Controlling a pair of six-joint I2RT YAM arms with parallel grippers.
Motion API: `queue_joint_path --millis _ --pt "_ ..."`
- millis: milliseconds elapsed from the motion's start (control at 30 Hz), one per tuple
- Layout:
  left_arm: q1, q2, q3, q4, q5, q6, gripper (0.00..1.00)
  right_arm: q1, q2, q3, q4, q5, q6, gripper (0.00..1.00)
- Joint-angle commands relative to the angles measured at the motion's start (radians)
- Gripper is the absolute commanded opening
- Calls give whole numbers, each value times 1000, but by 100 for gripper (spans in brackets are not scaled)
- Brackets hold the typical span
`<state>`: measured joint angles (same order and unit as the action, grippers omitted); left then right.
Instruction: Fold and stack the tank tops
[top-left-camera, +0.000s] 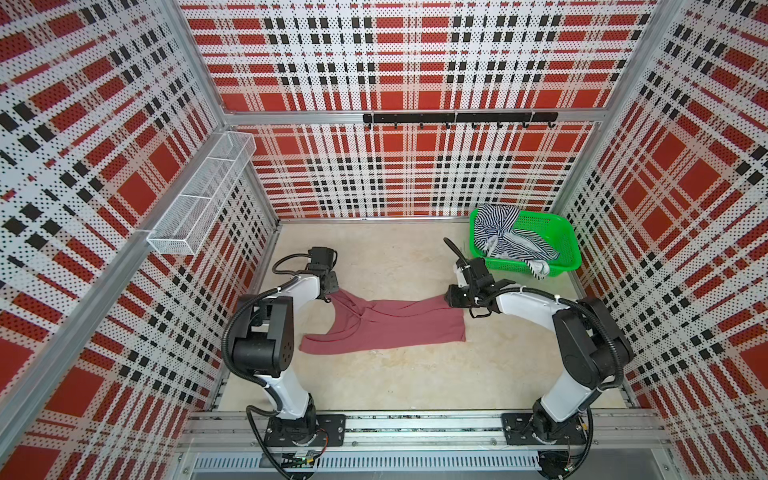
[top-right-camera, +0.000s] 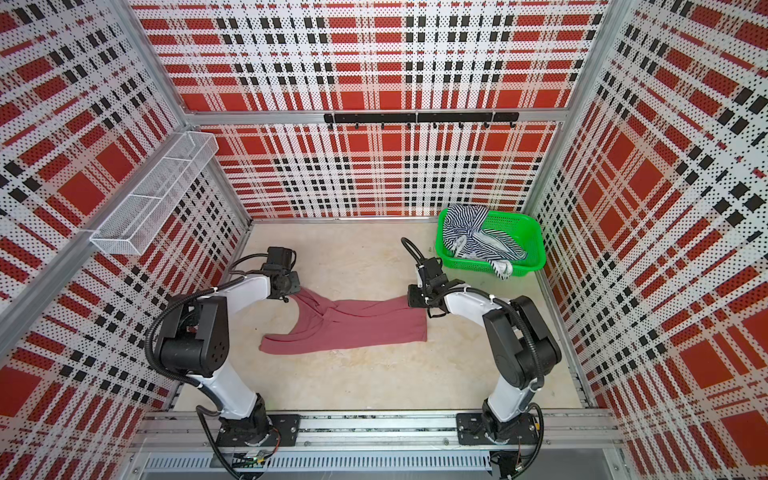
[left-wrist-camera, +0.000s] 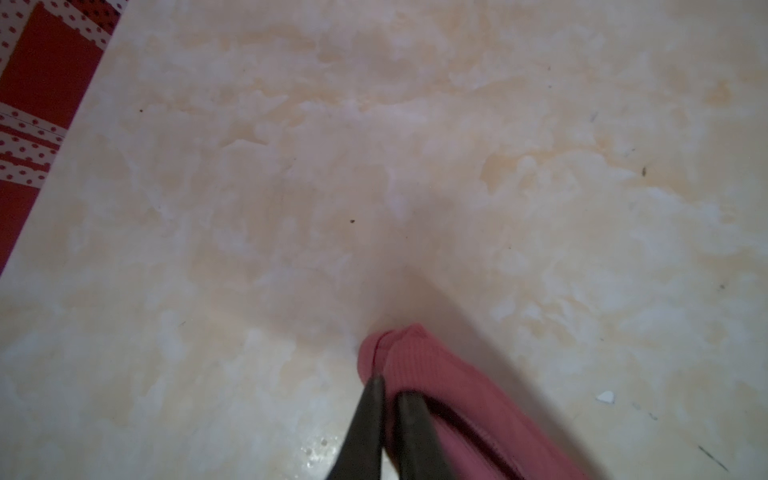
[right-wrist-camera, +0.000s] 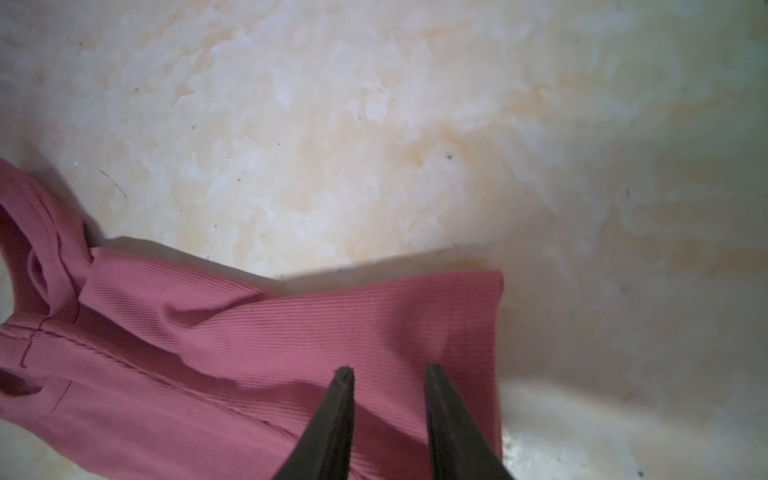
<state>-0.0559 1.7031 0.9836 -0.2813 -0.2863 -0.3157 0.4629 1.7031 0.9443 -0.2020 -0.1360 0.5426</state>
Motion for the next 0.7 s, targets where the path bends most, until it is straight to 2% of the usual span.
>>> queue_joint_path --millis 0,133,267,400,467,600,667 --pt "42 -126 -89 128 43 -37 11 6 22 -58 80 22 92 31" --pt "119 -270 -261 279 132 -101 20 5 21 -133 143 53 133 30" --pt "215 -295 -342 283 177 -137 34 5 2 -207 213 61 168 30" --pt "255 -218 -339 275 233 -153 56 5 -19 -243 269 54 166 33" --pt "254 -187 -324 275 260 -153 63 6 -42 -243 276 55 154 35" --pt "253 -189 -299 255 260 -134 78 5 -96 -220 242 42 115 38" --pt "251 -204 -283 223 258 -121 89 5 -120 -202 218 18 94 40"
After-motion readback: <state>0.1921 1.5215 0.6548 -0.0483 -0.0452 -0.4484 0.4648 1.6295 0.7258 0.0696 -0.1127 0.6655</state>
